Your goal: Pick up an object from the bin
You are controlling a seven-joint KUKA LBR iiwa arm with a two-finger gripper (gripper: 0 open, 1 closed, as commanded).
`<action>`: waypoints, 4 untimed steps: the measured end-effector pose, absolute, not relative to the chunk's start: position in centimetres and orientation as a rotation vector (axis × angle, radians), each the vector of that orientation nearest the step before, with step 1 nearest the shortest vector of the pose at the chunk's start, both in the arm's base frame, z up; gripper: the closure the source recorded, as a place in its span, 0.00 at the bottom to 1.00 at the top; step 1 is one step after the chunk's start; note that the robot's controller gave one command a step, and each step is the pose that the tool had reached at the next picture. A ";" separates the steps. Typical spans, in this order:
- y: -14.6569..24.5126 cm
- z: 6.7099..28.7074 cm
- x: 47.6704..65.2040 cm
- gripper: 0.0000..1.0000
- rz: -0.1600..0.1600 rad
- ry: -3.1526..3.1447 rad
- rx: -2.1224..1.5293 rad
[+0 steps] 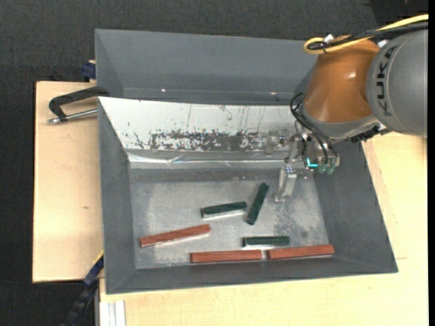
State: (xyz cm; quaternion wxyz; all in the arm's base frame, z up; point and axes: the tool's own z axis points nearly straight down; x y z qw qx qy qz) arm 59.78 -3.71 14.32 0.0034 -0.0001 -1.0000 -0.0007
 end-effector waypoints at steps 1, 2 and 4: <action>-3.7 14.8 60.0 0.00 -0.001 -3.143 0.001; -2.0 8.7 60.1 0.00 -0.002 -3.147 -0.068; -1.6 7.7 58.4 0.00 -0.002 -3.127 -0.312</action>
Offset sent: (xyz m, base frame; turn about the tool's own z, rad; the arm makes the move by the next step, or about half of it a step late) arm 0.0004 0.0201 -0.0732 0.0508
